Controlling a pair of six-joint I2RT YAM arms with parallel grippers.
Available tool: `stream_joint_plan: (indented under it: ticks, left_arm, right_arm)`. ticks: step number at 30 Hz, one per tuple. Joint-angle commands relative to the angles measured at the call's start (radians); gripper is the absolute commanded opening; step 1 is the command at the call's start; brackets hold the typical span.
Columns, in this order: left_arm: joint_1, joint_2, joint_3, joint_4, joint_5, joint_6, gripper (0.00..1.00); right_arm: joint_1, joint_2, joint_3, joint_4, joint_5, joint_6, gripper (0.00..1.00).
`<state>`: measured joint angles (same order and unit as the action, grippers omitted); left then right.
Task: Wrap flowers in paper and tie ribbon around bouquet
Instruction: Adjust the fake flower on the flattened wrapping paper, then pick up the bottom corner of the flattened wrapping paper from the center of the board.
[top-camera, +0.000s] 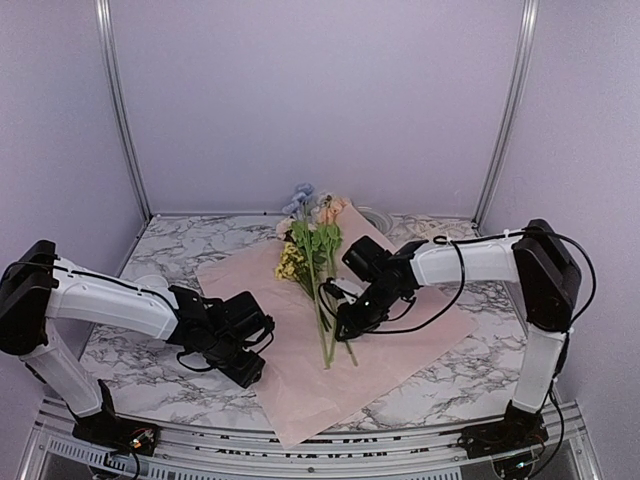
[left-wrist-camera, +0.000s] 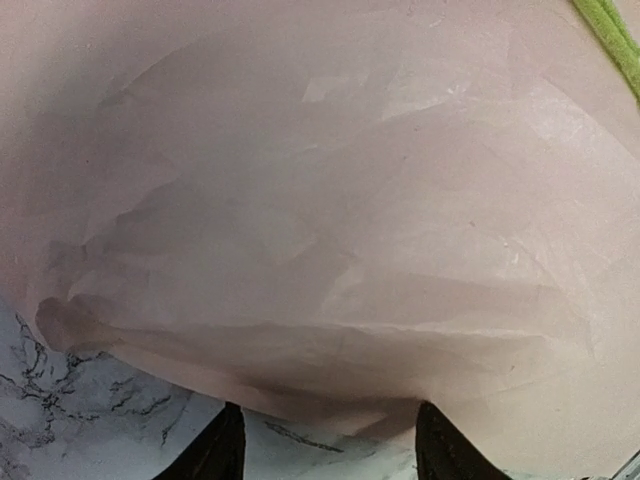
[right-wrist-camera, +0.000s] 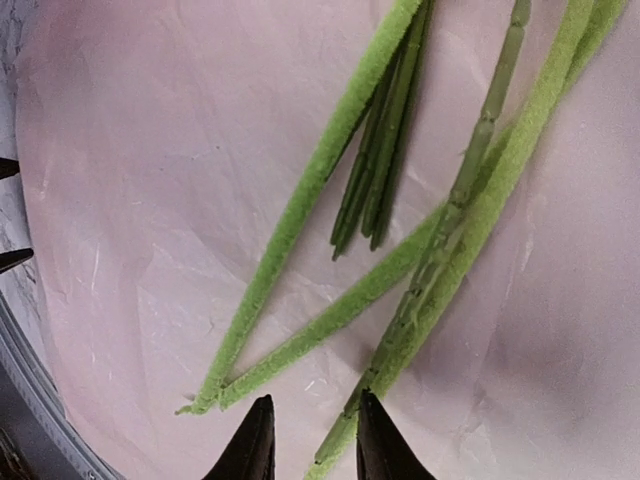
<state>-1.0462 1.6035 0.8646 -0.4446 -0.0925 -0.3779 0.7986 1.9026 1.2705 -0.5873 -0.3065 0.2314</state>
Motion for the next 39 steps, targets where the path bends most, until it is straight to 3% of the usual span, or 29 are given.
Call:
stream_joint_plan:
  ticks: [1, 4, 8, 13, 17, 22, 32, 39]
  left_arm:
    - [-0.004, -0.06, 0.012, 0.011, 0.017, 0.029, 0.59]
    - [-0.003, -0.085, 0.007, 0.011, -0.003, 0.031, 0.61]
    - [0.01, -0.095, 0.03, 0.01, -0.053, 0.026, 0.65]
    - [0.068, -0.081, 0.067, -0.012, -0.081, -0.007, 0.69]
    - [0.089, -0.079, 0.063, -0.001, -0.091, -0.015, 0.68]
    - [0.093, -0.105, 0.055, -0.001, -0.126, -0.026, 0.69]
    - [0.093, -0.215, -0.001, 0.015, -0.157, -0.052, 0.69]
    - [0.084, -0.352, -0.048, 0.076, -0.145, 0.007, 0.66]
  right_arm:
    - [0.004, -0.111, 0.006, -0.036, 0.013, -0.004, 0.28]
    - [0.069, -0.171, -0.004, -0.066, 0.157, -0.065, 0.3]
    - [0.301, -0.176, 0.002, -0.058, 0.234, -0.203, 0.36]
    - [0.517, -0.1, 0.026, -0.095, 0.369, -0.346, 0.6]
    - [0.579, -0.091, -0.02, -0.02, 0.374, -0.394, 0.69]
    - [0.607, -0.053, -0.031, -0.004, 0.33, -0.438, 0.71]
    - [0.606, 0.026, -0.035, 0.028, 0.375, -0.502, 0.62]
    - [0.531, 0.062, -0.05, 0.032, 0.347, -0.447, 0.24]
